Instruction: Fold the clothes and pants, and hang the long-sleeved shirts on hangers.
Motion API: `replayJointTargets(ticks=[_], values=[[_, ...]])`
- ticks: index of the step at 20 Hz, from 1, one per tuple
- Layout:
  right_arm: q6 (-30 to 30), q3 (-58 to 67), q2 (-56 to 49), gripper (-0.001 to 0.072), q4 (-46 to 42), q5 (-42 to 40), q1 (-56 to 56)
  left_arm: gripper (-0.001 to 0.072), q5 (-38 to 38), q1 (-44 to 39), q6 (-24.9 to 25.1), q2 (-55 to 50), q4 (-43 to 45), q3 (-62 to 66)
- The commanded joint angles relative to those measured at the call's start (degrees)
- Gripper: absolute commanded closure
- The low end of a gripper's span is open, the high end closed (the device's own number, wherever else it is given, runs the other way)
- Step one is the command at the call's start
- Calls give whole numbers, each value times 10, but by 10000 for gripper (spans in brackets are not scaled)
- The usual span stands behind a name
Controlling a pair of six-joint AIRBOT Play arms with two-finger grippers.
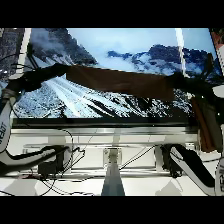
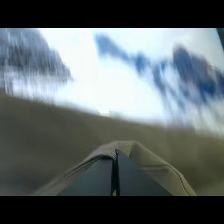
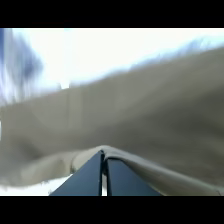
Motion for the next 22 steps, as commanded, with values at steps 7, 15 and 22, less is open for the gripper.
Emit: replayJointTargets(ticks=[7,15,22], values=[[17,53,-218,351,98,-360,73,292,235,-131,12,-145,-227,71],[15,54,-220,111,-18,-329,60,20,102,-19,-22,-135,-52,72],[15,56,-221,119,-77,-247,60,20,-109,39,-243,-174,364,152]])
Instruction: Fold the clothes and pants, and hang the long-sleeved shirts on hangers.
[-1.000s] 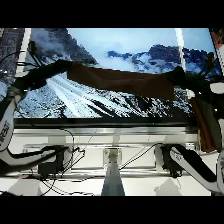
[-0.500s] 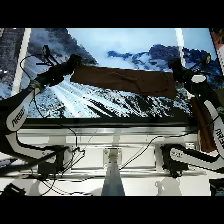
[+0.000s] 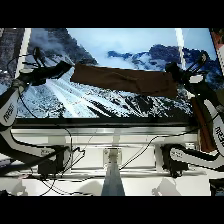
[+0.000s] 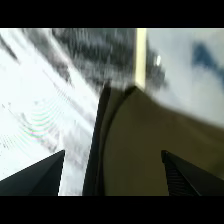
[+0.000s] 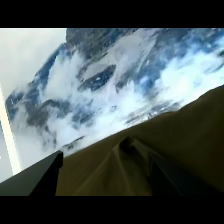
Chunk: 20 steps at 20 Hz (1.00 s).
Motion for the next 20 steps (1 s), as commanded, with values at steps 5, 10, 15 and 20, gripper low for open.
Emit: replayJointTargets(ticks=[5,10,15,20], values=[[-40,46,-2,117,-92,216,0,55,-114,-33,-72,-54,141,72],[-90,117,-1,120,-86,355,12,584,-56,-70,-72,-78,143,73],[-91,170,-1,198,-86,319,75,692,-109,-67,-73,-15,204,95],[-84,171,-9,696,-87,187,205,692,-234,-65,-126,167,263,96]])
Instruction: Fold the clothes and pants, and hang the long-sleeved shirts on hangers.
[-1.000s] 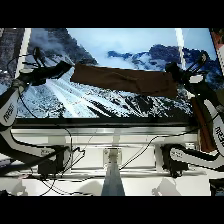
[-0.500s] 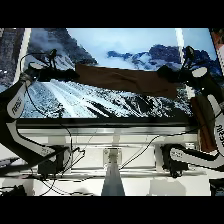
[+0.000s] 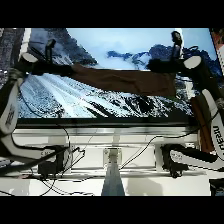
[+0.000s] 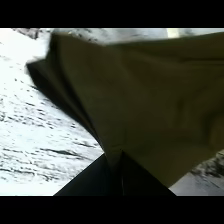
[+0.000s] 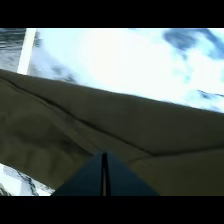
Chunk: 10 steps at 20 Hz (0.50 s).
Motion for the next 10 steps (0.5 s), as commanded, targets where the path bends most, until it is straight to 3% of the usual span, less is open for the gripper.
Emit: replayJointTargets(ticks=[1,3,6,10], values=[[26,6,-12,696,-1,-97,96,691,-105,0,-26,127,30,3],[91,7,-47,696,-1,-122,155,691,-134,0,-63,200,29,3],[163,40,-134,696,8,-95,245,691,-129,0,-68,286,30,3],[176,135,-236,696,90,-66,365,691,-130,-5,-68,329,28,2]])
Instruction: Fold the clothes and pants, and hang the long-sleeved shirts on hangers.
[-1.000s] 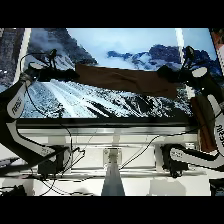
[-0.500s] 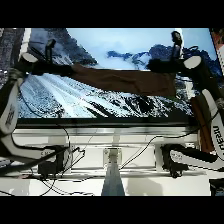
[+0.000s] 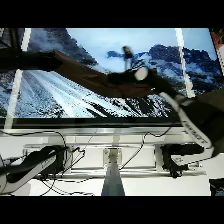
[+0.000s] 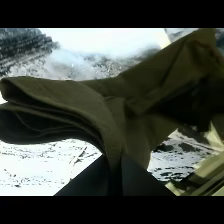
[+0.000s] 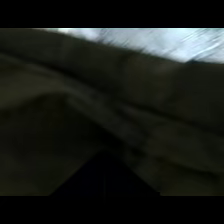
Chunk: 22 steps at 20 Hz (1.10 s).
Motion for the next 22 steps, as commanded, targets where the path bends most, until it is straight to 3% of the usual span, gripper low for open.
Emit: replayJointTargets(ticks=[1,5,10,13,16,18,19,20,21,22], values=[[29,79,-82,696,59,14,110,690,-6,-2,-6,39,1,0],[29,131,-87,695,-45,20,142,690,-7,-9,-6,8,0,-1],[30,134,-43,696,-212,144,5,691,19,-92,-6,-83,-59,-1],[29,134,-10,695,-252,224,-125,690,120,-198,-5,-167,-159,-1],[29,134,19,696,-259,284,-255,691,283,-320,32,-243,-257,-1],[29,134,28,695,-261,308,-327,670,404,-395,35,-285,-274,-1],[23,134,28,696,-260,318,-358,515,434,-421,35,-301,-274,-1],[9,132,28,696,-261,324,-383,179,443,-441,35,-313,-274,-1],[-6,129,28,695,-260,326,-405,20,443,-452,36,-321,-273,-1],[-12,122,28,628,-259,325,-423,14,442,-460,38,-324,-260,-1]])
